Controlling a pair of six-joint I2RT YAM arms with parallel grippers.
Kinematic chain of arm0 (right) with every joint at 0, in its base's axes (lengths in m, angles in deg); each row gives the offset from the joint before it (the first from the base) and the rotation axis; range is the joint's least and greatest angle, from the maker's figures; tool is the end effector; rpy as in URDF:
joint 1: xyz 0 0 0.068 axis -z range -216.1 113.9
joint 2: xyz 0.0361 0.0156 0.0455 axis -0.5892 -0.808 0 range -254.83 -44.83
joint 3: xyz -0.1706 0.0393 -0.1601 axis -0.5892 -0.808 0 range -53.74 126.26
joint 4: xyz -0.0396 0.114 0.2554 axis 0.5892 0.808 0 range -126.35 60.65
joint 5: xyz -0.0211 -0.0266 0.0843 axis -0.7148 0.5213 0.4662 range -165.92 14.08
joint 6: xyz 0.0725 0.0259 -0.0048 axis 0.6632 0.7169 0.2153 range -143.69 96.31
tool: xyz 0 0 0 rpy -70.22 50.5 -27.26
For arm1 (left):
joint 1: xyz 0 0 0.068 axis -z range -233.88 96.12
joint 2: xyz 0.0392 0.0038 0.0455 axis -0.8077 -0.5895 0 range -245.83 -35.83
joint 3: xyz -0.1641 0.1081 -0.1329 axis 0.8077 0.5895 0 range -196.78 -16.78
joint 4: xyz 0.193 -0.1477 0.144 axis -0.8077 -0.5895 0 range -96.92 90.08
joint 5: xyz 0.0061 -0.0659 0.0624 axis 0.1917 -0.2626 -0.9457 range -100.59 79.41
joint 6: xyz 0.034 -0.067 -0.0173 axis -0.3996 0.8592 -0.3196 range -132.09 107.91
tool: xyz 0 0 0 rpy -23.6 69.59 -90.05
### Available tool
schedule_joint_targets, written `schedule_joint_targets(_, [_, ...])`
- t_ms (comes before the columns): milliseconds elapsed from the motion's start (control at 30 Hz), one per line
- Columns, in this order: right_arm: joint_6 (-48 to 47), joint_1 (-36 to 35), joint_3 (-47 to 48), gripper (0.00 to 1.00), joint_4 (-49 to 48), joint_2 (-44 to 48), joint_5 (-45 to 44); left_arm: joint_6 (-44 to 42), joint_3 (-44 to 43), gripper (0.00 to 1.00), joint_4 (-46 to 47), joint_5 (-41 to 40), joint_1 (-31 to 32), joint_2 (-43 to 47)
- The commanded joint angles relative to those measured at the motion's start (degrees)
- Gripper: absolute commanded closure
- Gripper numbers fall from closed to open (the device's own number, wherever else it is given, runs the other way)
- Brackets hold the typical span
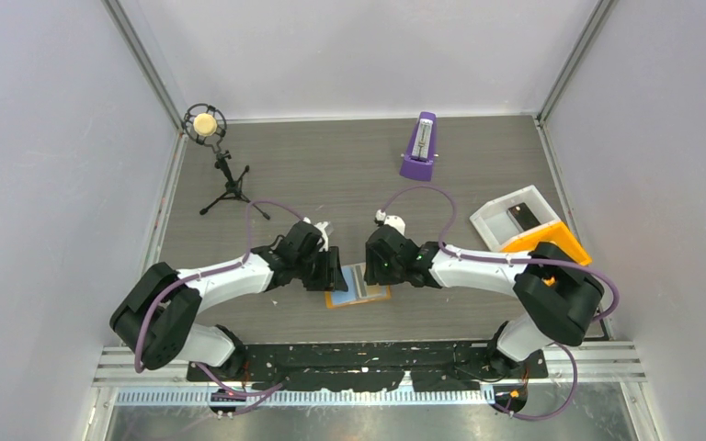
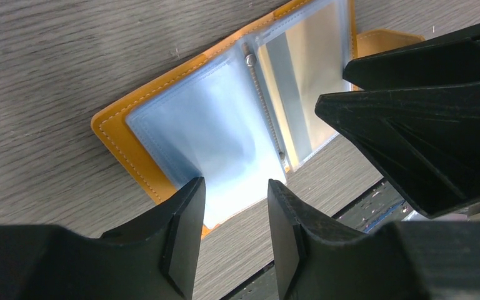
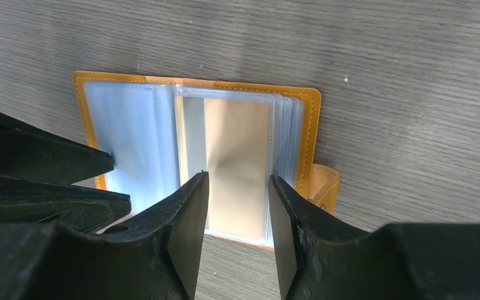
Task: Take the credit cards out of the card holder
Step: Remove the credit card from the card holder.
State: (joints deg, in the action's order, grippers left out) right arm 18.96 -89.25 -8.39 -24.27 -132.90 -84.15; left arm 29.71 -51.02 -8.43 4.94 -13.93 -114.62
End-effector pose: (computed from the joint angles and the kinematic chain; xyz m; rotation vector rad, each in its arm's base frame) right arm 0.2051 0.2579 0.0896 -0.1779 2.5792 0.4835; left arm 0.2119 -0.2004 0.0818 0.0792 2.6963 -0.8668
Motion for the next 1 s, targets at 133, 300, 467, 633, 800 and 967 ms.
schedule_joint_targets(133, [3.0,3.3,-5.8,0.53,-11.6,2.4,9.6,0.2,0.8,0.57,2.5,0.1,-0.2,-1.2])
schedule_joint_targets(300, [3.0,3.7,-6.5,0.53,-13.5,4.0,10.9,0.6,0.9,0.57,3.0,0.4,-0.3,-1.4])
schedule_joint_targets(467, [2.7,4.0,-6.4,0.53,-13.4,6.3,11.8,0.6,1.1,0.57,2.9,0.3,-0.3,-1.0])
schedule_joint_targets(633, [3.0,4.0,-6.6,0.54,-14.1,7.7,12.9,0.5,1.3,0.57,2.6,0.2,-0.3,-0.7])
schedule_joint_targets(800, [3.1,4.0,-7.0,0.53,-13.8,9.2,12.1,0.5,1.4,0.58,2.3,0.1,-0.3,-0.2])
schedule_joint_targets(967, [1.6,4.4,-6.5,0.53,-10.0,8.5,9.4,0.7,0.3,0.58,-2.1,-2.4,-0.3,2.3])
